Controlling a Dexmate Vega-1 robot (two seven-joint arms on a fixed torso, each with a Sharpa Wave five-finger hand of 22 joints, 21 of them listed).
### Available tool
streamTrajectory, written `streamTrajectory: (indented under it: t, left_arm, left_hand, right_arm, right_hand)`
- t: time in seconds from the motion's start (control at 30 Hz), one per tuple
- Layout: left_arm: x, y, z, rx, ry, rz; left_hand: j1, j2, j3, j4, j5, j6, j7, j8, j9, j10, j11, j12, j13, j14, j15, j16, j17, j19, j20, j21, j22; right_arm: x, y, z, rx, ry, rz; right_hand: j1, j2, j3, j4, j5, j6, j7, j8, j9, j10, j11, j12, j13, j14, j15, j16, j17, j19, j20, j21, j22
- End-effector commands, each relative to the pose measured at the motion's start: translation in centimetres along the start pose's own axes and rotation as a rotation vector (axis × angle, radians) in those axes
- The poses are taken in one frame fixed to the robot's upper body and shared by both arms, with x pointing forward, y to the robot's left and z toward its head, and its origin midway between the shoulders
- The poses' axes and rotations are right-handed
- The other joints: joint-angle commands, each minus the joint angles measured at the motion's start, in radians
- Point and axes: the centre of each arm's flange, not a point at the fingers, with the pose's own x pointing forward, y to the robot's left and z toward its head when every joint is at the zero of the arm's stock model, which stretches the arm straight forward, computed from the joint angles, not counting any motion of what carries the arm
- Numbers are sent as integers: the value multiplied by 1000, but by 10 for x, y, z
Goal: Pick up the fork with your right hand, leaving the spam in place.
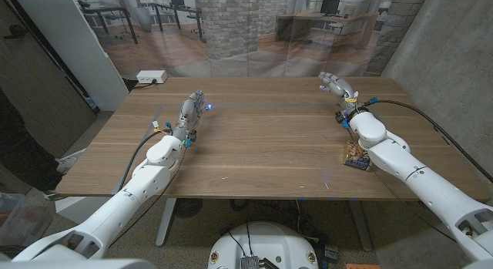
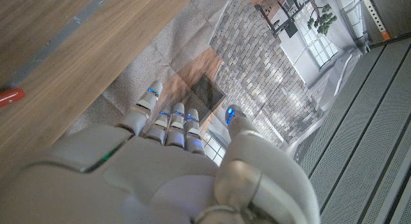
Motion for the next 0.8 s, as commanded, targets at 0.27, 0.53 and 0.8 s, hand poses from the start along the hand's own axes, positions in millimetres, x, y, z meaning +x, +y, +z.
streamTrajectory:
  t: [0.27,0.53,0.8]
  left_arm:
    - [-3,1,0,0,1,8]
    - [-3,1,1,3,0,10]
    - [-2,0,0,2,1,7]
  left_hand:
    - [6,104,2,-2,6,-119,10,6,5,-112,7,4,5,-164,5,6,3,-164,8,-2,2]
    - [6,105,3,-2,6,-119,10,5,5,-112,7,3,5,-164,6,6,3,-163,8,-3,2]
    - [6,106,4,-1,6,-119,10,5,5,-112,7,3,5,-164,6,5,3,-162,8,-4,2]
  right_arm:
    - [15,-13,16,-174,11,-7]
    - [21,-16,25,-256,22,-9]
    - [25,-21,34,-329,26,-15]
  right_hand:
    - [17,3,3,-9,-5,13,-3,-2,4,8,-3,0,2,12,-2,1,6,6,0,0,2]
    - [23,15,6,-7,-6,20,-6,-3,4,15,-8,0,2,14,-6,0,7,10,-4,0,2]
    - [34,36,16,-1,-7,38,-16,-1,4,28,-17,1,2,24,-14,3,10,17,-10,1,2]
